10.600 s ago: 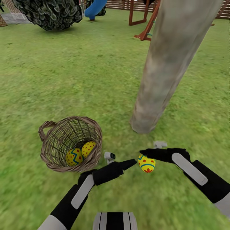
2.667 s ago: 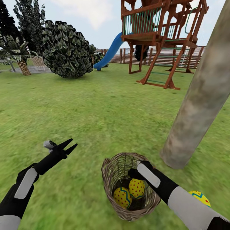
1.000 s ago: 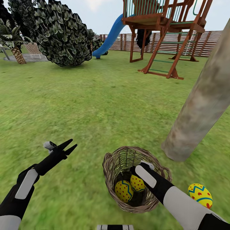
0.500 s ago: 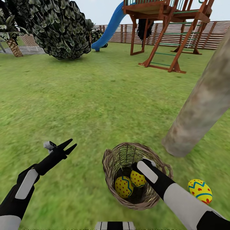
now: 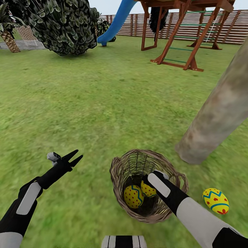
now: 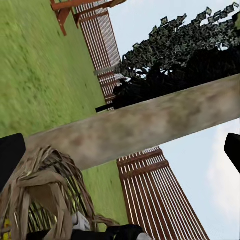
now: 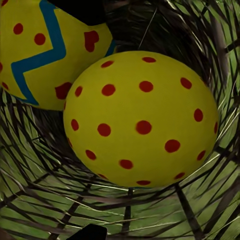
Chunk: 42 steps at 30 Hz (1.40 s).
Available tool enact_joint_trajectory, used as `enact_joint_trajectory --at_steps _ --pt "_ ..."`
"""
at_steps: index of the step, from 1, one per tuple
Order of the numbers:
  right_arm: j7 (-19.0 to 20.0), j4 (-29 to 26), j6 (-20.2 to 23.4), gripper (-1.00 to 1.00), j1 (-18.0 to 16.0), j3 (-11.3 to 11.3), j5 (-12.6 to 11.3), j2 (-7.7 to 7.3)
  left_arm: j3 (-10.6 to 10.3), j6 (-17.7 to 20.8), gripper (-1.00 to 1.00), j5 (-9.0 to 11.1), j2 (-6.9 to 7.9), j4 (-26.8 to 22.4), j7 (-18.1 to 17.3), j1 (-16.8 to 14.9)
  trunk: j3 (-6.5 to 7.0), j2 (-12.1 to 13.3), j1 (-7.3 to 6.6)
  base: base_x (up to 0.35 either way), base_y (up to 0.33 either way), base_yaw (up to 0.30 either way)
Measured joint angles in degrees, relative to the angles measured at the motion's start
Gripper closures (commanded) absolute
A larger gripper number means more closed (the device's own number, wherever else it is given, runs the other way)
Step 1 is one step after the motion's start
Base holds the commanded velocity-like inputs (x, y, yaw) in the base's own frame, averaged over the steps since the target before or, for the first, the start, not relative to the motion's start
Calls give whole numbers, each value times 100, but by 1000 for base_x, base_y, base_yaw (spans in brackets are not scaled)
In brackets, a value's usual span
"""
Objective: Take the three Easter eggs out of the wicker basket on the lawn in the garden, then place them on the lawn next to a single tree (choose any tree) so that all three eggs are next to the same tree and none are left in the basket.
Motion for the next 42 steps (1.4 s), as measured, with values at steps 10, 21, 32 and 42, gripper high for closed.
enact_joint_trajectory --at_steps 10,21,32,42 --pt "63 -74 2 -100 0 20 121 8 0 0 -100 0 -5 0 0 0 0 0 0 0 0 0" --pt "78 -139 -20 -100 0 3 596 -17 0 -1 -100 -2 -5 0 0 0 -155 -9 18 0 0 0" --pt "78 -139 -20 -100 0 3 596 -19 0 -1 -100 -2 -5 0 0 0 -398 -24 47 0 0 0" --pt "97 -317 -10 -100 0 4 602 -18 0 -1 -100 -5 -110 197 9 0 -399 -24 46 21 15 0"
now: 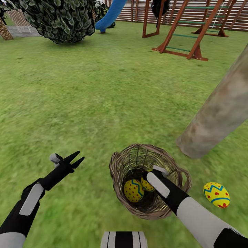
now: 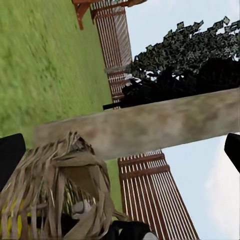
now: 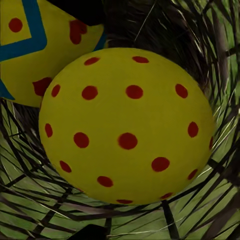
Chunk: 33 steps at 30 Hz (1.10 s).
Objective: Take the three Easter eggs out of the wicker basket on the lawn in the garden, then place them on the lawn next to a single tree (choose any tree) so that all three eggs are next to the same tree and none are left in the basket.
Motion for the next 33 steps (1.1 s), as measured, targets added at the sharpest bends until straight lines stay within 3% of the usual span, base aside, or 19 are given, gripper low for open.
enact_joint_trajectory --at_steps 12,24,33 --pt "-5 -3 -3 -100 0 -10 0 -8 1 -14 -100 13 -18 48 -11 0 0 0 1 54 37 0" --pt "-83 27 -18 -100 0 -23 0 -15 -6 -316 -100 10 -18 49 -19 0 -44 -3 6 0 0 0" --pt "-90 19 -16 -100 0 -35 0 -10 -8 -322 -100 8 -18 49 -19 0 -155 -9 19 0 0 0"
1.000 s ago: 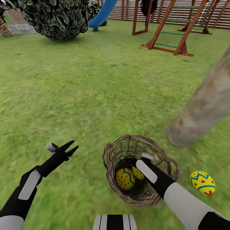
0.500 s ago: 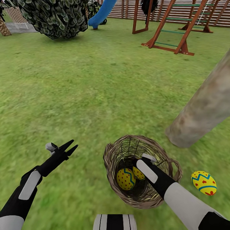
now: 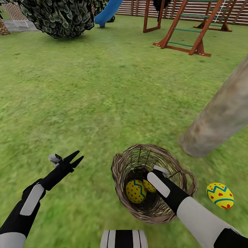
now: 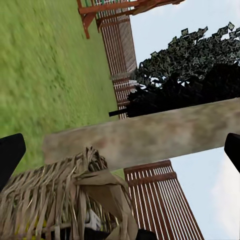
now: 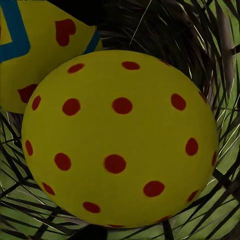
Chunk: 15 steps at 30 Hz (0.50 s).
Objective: Take the three Easter eggs out of the wicker basket on the lawn in the garden, then place them on the lawn next to a single tree (choose any tree) so that all three eggs are next to the same tree and none are left in the basket.
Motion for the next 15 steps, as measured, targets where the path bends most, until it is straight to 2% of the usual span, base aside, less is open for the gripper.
enact_joint_trajectory --at_steps 7,11,15 --pt "0 -10 -2 -100 0 0 -4 -3 -1 -11 -100 1 -1 0 0 0 -22 -1 3 0 0 0" --pt "0 -18 2 -100 0 -5 -9 -4 -1 -15 -100 -2 -1 0 0 0 -110 -6 13 0 0 0" --pt "-2 -24 10 -100 0 -8 0 -4 0 -15 -100 -6 -1 0 0 0 -133 -8 15 0 0 0"
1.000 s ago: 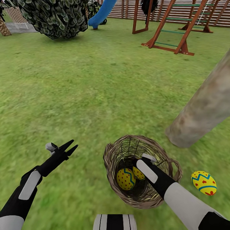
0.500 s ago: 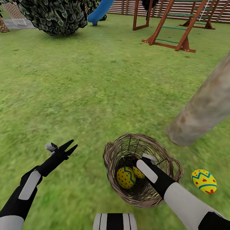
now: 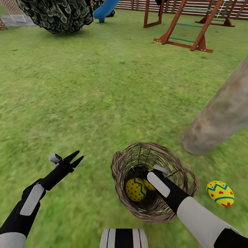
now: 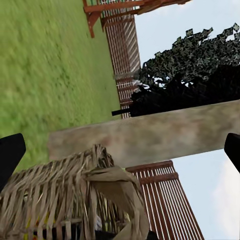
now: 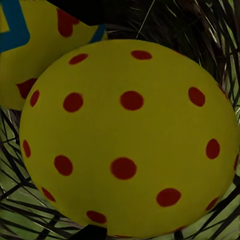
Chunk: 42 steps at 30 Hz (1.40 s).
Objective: Take the three Easter eggs out of the wicker basket on the lawn in the garden, then place them on the lawn next to a single tree (choose any tree) so that all three eggs are next to the same tree and none are left in the basket.
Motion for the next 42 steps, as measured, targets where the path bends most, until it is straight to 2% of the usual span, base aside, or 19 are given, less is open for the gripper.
enact_joint_trajectory --at_steps 4,6,8,19,24,26,27,32,35,40,42 --pt "-6 -10 24 -100 -2 -18 19 12 0 0 -100 -1 0 0 0 0 -22 -1 2 0 0 0" --pt "-8 -69 33 -100 -34 -185 1 19 0 -1 -100 -1 0 0 0 0 -66 -4 8 0 0 0" --pt "-12 -79 50 -100 -58 -226 14 28 0 -1 -100 -2 0 0 0 1 -88 -5 10 0 0 0" --pt "-6 -68 47 -100 -79 -254 -26 14 0 -1 -100 -3 0 3 0 0 -221 -13 26 0 0 0" --pt "-77 -193 113 -100 -86 -257 118 24 2 0 -100 -1 3 3 1 2 -330 -21 36 0 0 0" --pt "-71 -186 109 -100 -86 -252 136 28 2 1 -100 0 2 5 1 2 -331 -21 36 0 0 0" --pt "-71 -187 106 100 -85 -252 142 29 2 1 -100 0 1 5 1 2 -331 -21 36 0 0 0" --pt "-78 -187 101 100 -85 -253 135 30 2 1 -100 0 1 6 1 2 -331 -21 36 0 0 0" --pt "-236 -303 121 100 -85 -248 117 30 3 0 -100 -1 1 5 1 2 -375 -24 42 0 0 0" --pt "-235 -302 124 100 -85 -249 124 30 9 1 -100 0 1 7 1 2 -376 -24 41 0 0 0" --pt "-101 -191 115 100 -86 -249 137 30 4 5 -100 2 1 7 10 2 -332 -22 36 0 0 0"
